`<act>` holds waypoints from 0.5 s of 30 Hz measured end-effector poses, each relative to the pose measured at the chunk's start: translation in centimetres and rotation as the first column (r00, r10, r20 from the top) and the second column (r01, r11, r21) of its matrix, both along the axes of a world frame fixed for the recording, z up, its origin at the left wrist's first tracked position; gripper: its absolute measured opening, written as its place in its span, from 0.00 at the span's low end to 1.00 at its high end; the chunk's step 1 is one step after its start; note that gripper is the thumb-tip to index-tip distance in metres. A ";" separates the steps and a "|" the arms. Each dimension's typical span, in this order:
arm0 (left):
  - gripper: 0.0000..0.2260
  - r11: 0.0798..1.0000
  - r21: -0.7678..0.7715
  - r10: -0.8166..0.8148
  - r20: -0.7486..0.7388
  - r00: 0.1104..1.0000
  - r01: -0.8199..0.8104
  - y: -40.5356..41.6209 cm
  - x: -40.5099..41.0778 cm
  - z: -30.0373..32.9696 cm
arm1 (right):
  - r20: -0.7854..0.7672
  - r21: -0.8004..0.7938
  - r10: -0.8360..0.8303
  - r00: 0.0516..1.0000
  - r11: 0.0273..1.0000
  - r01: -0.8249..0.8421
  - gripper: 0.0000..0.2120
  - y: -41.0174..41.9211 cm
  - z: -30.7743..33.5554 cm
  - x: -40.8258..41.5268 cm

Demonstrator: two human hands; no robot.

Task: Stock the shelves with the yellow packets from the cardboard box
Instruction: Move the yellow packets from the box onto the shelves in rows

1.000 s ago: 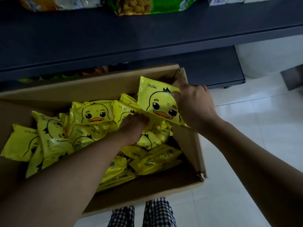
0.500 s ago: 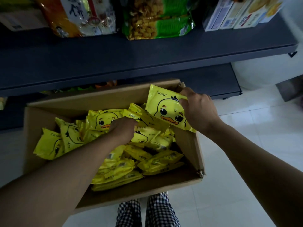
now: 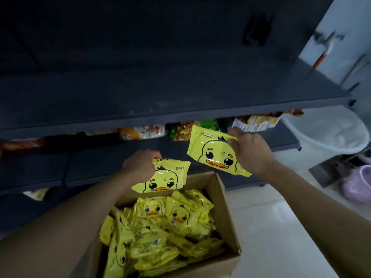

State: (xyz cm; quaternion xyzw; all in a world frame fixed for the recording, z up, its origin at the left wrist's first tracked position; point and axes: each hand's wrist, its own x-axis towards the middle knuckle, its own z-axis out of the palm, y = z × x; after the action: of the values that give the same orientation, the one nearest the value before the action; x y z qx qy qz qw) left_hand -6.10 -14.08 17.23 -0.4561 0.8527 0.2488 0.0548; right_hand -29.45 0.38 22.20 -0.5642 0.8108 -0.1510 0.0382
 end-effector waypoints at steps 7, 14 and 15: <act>0.17 0.991 -0.134 -0.022 -0.094 0.995 0.009 -1.0 0.1 11.8 | -0.004 -0.043 -0.003 1.000 0.999 0.003 0.09 1.1 10.7 -1.0; 0.14 0.954 -0.296 -0.005 -0.137 0.991 -0.036 0.9 -2.3 21.2 | -0.066 -0.143 0.055 0.996 0.988 -0.064 0.08 2.4 18.7 -4.8; 0.14 0.948 -0.314 -0.001 -0.143 0.990 -0.045 1.4 -2.8 22.4 | -0.063 -0.158 0.067 0.996 0.984 -0.077 0.08 2.5 19.9 -5.5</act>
State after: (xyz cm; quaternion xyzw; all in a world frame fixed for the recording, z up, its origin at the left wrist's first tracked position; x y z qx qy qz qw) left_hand -8.92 -12.70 39.61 -0.4497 0.8781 0.1413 -0.0824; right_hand -34.92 2.92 42.07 -0.5985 0.7759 -0.1980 -0.0250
